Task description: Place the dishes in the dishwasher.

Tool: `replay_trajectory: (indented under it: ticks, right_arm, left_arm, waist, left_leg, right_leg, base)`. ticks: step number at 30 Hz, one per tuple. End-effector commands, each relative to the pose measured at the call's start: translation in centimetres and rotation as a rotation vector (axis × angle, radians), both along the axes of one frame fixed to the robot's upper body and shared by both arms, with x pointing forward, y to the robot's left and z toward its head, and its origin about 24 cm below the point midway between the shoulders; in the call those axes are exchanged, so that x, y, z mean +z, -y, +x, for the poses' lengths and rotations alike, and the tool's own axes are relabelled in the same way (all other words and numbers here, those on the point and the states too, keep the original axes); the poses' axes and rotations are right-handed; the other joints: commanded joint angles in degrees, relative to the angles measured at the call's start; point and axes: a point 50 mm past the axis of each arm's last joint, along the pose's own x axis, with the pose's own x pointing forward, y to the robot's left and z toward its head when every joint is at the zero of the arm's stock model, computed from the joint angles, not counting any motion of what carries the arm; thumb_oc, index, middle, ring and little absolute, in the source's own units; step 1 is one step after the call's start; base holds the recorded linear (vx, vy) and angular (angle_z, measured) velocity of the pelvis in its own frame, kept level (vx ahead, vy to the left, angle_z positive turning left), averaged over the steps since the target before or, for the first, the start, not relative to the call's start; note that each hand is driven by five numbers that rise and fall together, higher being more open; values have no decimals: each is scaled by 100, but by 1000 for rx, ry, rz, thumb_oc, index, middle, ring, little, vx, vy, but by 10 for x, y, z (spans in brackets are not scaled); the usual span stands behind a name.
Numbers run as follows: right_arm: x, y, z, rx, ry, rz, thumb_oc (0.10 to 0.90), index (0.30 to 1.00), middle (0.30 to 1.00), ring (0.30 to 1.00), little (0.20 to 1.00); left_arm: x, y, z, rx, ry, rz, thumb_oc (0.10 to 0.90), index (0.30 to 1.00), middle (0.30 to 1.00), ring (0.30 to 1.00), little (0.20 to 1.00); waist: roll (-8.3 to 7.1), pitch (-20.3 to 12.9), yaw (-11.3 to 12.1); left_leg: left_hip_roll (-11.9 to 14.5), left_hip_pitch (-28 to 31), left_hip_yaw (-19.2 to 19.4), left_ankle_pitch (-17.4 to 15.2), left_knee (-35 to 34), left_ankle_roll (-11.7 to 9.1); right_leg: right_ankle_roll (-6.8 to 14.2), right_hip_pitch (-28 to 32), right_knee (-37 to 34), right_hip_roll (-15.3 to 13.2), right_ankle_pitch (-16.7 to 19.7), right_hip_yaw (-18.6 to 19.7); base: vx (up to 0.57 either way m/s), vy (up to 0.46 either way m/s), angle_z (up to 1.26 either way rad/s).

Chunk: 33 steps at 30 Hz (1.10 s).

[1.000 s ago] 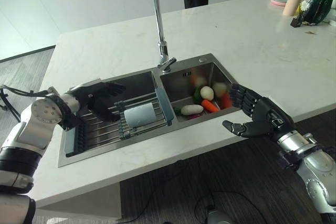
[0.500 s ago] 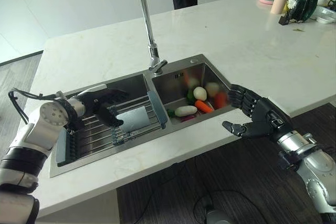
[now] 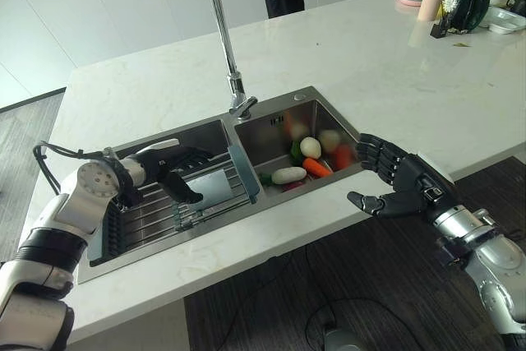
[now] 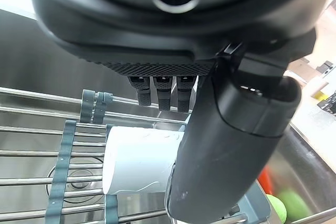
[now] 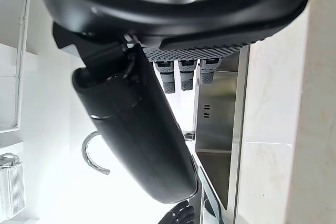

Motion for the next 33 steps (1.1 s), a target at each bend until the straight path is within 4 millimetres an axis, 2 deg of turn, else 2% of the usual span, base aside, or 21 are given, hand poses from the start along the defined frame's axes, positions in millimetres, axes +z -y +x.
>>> replay_trajectory:
  ticks: [1,33]
  right_arm:
    - [61,-7,4,54,317,-21,800,900,900,900,900]
    - [61,-9,5,75,310,-28,800,900,900,900,900]
  left_arm:
    - [58,1,15,11,208,-2,800,900,900,900,900]
    - [40,-7,15,53,147,51,800,900,900,900,900]
  waist:
    - [87,-363,-11]
    - [101,-351,-37]
  left_leg:
    - [271,75,-274,-789,533,-242]
    - [241,50,-261,-780,533,-230]
  right_leg:
    - [469,116,322,-123,-497,-237]
    - [471,80,322,-116,-480,-223]
  base:
    - [0,0,0]
    - [0,0,0]
